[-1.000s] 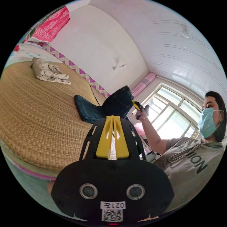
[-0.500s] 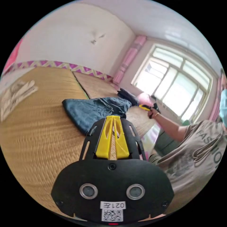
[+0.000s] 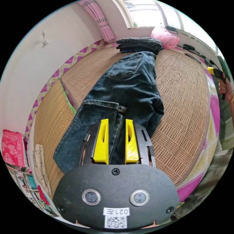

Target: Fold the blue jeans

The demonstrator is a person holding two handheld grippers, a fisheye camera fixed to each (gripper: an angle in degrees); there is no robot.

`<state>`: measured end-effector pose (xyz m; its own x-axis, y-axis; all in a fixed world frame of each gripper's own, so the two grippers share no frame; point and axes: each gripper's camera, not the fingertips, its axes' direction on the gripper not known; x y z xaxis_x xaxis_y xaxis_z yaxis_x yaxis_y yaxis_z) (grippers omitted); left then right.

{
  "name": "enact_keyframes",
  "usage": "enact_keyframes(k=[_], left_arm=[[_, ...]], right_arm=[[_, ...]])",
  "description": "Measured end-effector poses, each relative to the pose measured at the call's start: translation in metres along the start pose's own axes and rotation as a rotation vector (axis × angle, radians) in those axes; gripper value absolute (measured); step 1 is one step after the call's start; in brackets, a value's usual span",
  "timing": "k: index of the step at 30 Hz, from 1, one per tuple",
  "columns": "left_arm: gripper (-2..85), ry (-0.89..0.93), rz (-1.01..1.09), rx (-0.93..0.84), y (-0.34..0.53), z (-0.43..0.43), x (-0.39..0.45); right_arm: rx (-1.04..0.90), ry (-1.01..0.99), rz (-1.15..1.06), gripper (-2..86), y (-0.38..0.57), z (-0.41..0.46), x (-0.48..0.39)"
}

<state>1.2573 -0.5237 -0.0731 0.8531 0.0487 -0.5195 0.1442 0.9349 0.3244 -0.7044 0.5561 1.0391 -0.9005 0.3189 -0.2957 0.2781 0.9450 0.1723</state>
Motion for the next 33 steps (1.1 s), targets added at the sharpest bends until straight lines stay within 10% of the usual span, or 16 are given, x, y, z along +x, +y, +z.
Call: enact_keyframes(k=[12, 20, 28, 33], left_arm=[[-0.3, 0.435, -0.402, 0.248, 0.060, -0.026, -0.136], [-1.0, 0.544, -0.862, 0.796, 0.339, -0.164, -0.299], [-0.9, 0.399, -1.304, 0.667, 0.621, -0.174, -0.356], [-0.8, 0.529, -1.510, 0.943, 0.702, -0.146, -0.351]], right_arm=[[0.038, -0.045, 0.121, -0.5, 0.051, -0.014, 0.026], [-0.008, -0.102, 0.051, -0.4, 0.018, 0.009, 0.007], [-0.072, -0.137, 0.006, 0.5, -0.024, 0.058, -0.004], [-0.106, -0.009, 0.144, 7.1, -0.094, 0.088, 0.031]])
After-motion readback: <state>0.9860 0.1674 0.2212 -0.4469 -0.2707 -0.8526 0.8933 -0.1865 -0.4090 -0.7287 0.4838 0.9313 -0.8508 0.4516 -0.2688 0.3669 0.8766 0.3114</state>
